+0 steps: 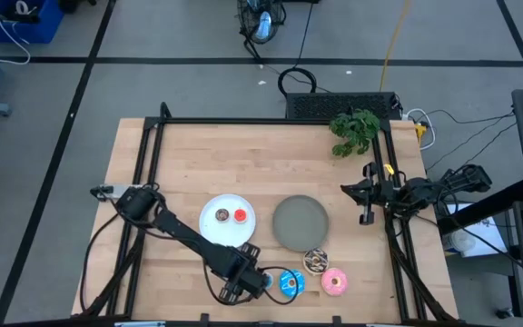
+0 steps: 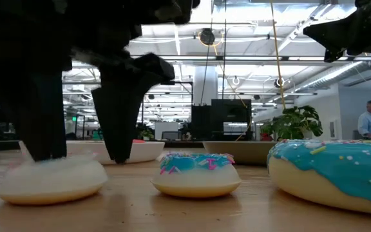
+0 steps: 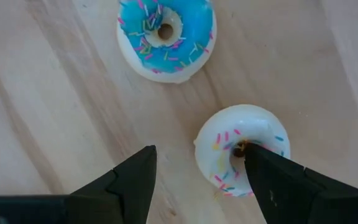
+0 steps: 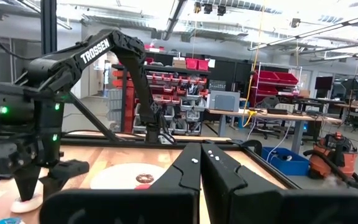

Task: Pick & Place donuts
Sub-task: Put the small white donut on the white plate

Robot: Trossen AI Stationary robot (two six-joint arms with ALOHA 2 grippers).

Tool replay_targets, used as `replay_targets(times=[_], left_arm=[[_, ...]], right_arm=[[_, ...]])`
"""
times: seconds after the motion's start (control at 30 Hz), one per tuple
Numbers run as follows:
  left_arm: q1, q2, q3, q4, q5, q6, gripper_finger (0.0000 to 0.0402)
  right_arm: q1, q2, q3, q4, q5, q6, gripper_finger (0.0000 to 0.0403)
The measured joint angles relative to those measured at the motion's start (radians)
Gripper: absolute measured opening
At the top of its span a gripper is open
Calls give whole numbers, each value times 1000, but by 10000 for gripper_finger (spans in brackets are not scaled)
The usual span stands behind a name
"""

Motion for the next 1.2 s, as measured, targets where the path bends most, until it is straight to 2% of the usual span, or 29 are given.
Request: replay_targets(times=[0.17,0.27,0.37,0.6,0.67,0.87,0.97,1.2], left_arm=[[1,16,0,-1,18,7,244],[2,17,0,-3,20,18,224],[2,17,0,-7,29,22,180],[13,17,0,-8,84,19,40],[18,11,0,-11,91,14,14],[23,-46,-2,-41,98,21,24],[23,-119,-2,-90,85,11,11],[23,-354,-2,-239,-48,-51,18]], right_arm=[[0,1,0,5,0,0,0],[0,3,0,6,1,-1,0],[0,2,0,7,1,-1,0],[0,2,0,9,4,-3,0],[0,2,0,10,4,-3,0],[0,2,0,14,4,-3,0],[0,2,0,14,4,-3,0],[0,3,0,14,4,-3,0]])
